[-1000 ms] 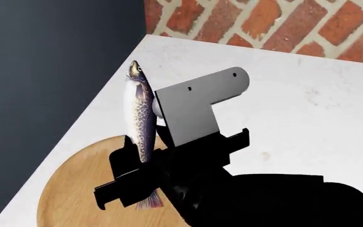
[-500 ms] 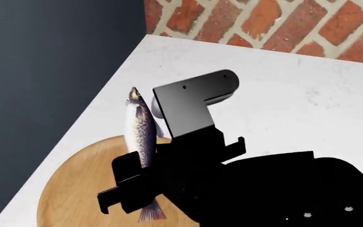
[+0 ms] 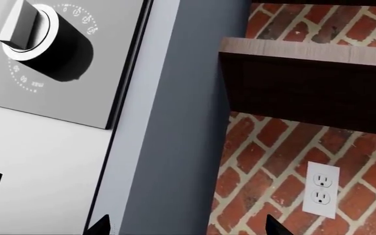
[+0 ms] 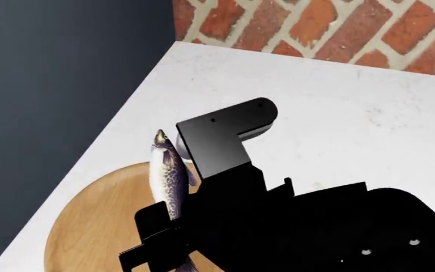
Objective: Pick the fish from the oven and place it on the plate on the counter.
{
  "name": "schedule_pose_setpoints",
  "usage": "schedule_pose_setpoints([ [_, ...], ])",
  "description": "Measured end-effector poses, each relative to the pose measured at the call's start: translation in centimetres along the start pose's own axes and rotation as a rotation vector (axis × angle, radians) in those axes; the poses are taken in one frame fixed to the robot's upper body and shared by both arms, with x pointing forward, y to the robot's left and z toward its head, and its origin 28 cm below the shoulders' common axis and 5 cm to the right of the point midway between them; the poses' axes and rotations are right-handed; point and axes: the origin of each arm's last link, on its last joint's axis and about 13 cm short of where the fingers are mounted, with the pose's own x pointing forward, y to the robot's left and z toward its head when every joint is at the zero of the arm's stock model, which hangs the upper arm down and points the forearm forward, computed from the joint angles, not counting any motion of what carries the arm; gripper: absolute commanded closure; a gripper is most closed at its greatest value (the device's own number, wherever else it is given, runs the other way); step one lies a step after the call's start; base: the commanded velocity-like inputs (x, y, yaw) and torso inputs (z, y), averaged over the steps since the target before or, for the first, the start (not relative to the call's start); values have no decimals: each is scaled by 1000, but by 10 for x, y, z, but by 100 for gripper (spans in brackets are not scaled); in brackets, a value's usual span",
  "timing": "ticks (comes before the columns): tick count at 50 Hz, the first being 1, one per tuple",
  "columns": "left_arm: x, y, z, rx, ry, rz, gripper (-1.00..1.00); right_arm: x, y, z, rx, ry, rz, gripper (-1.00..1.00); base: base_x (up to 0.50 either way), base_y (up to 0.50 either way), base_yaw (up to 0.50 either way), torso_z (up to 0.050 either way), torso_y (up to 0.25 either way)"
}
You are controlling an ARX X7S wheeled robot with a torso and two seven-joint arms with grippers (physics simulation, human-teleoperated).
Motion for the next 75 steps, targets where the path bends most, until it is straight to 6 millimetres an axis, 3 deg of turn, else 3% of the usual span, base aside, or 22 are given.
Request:
schedule_pose_setpoints([
  [75, 1, 0, -4, 1, 4, 3, -100, 19, 5, 3, -29, 31, 57, 100, 0, 0, 0, 0, 0],
])
